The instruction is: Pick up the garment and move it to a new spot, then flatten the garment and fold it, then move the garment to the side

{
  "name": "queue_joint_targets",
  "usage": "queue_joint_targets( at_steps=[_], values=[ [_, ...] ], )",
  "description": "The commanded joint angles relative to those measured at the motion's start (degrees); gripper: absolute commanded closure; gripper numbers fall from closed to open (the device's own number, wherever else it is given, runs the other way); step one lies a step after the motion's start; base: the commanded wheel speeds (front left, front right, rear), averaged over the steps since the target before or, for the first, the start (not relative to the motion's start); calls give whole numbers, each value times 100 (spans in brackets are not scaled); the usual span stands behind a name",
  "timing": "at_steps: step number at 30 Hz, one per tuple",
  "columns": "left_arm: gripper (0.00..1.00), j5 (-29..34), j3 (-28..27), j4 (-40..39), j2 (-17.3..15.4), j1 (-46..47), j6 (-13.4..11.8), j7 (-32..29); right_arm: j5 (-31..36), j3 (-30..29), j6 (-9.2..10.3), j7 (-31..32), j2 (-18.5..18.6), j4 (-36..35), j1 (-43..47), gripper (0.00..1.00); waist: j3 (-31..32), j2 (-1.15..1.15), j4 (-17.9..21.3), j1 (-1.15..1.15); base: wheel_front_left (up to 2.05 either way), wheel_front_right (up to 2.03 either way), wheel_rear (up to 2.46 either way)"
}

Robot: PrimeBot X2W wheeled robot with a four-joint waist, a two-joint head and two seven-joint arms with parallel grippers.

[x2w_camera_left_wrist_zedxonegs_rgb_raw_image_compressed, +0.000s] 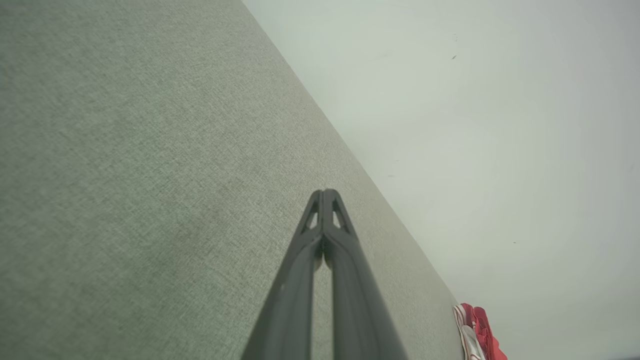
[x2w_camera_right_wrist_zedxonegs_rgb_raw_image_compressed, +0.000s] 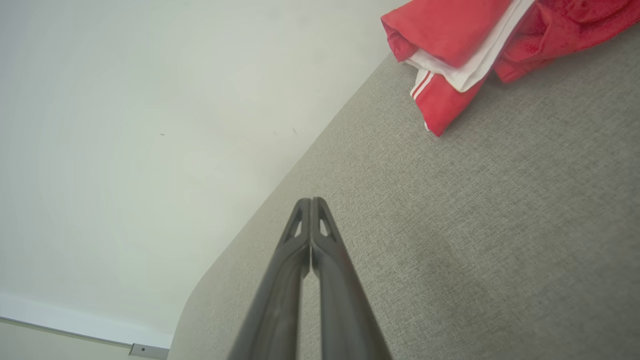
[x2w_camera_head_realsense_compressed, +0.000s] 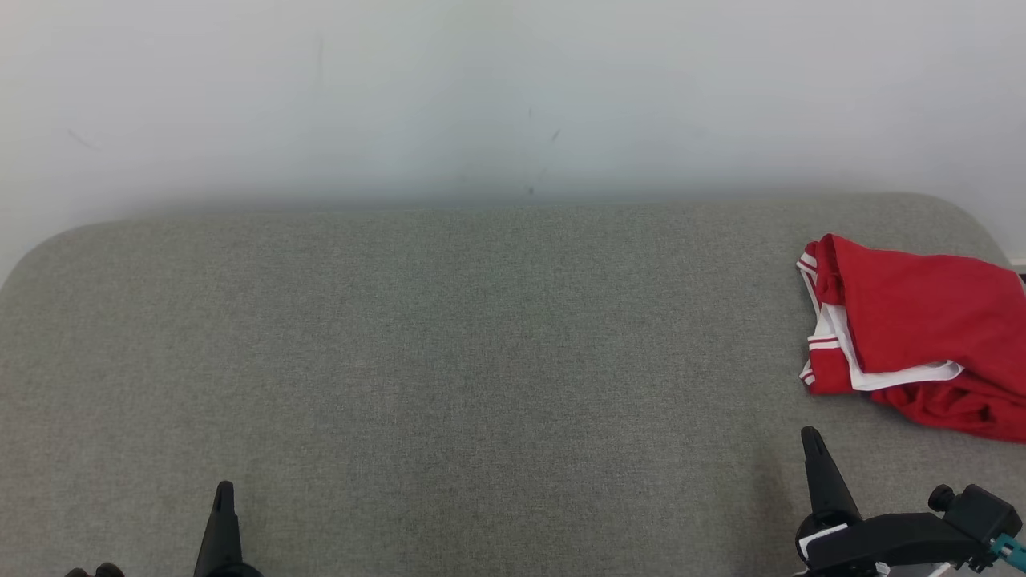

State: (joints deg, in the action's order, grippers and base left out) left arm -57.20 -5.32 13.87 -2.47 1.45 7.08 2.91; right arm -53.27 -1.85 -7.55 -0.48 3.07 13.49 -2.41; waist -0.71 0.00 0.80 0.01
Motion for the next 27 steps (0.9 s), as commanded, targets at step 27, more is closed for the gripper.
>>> queue_joint_targets(
  at_steps=[27],
  values=[
    [100, -1580, -80, 43, -45, 360, 37, -443, -1772, -191, 7, 281, 33, 22, -275, 100, 17, 0, -29, -1, 0, 0, 0]
  ],
)
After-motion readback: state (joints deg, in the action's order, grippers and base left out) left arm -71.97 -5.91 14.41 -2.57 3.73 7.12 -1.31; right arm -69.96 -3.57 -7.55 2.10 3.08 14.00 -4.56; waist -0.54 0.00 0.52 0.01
